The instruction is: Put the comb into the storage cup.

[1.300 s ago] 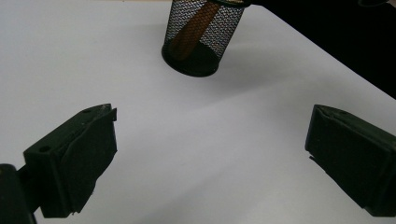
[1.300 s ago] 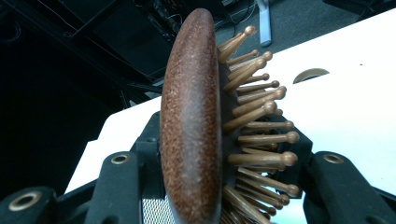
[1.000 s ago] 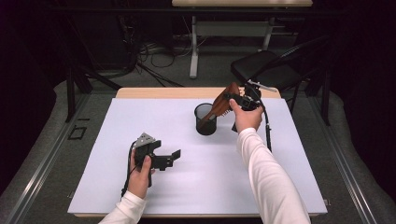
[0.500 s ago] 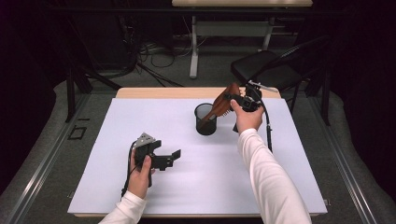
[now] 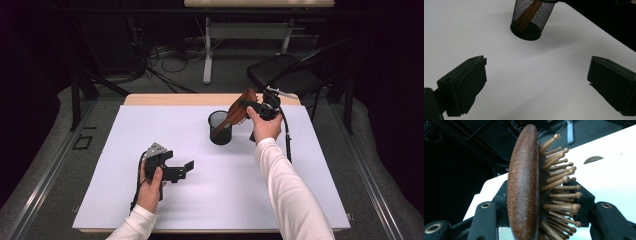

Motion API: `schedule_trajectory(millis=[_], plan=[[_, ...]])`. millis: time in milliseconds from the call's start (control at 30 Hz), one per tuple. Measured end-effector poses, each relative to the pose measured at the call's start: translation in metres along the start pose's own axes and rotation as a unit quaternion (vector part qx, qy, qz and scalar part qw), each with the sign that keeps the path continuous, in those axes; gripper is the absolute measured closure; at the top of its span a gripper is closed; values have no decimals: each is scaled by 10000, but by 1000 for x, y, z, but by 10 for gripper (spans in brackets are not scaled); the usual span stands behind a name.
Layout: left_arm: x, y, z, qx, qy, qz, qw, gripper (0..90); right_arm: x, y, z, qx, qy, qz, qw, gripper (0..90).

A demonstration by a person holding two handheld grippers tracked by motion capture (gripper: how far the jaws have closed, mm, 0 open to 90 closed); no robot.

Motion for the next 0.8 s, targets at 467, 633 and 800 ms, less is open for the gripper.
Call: schedule_trajectory(millis=[467,633,800], plan=[[0,0,0,-6,4,-3,10000,25,1,-2,1,-81,18,-28,10000,343],[0,0,0,-3,0,-1,10000,25,2,-4,1,-203,64,-43,9998,312],[0,0,0,-26,0,21,10000,25,1,-5,0,-150,110,-58,9998,295]])
Point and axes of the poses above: each handheld gripper's, and its own axes: x roughly forward along the jaws, z roughly out of its underside, y roughly to its right, the point moved 8 cm from there along x, roughly forward along the jaws, and after that the axes turned 9 degrees about -z, right-handed, at the moved point
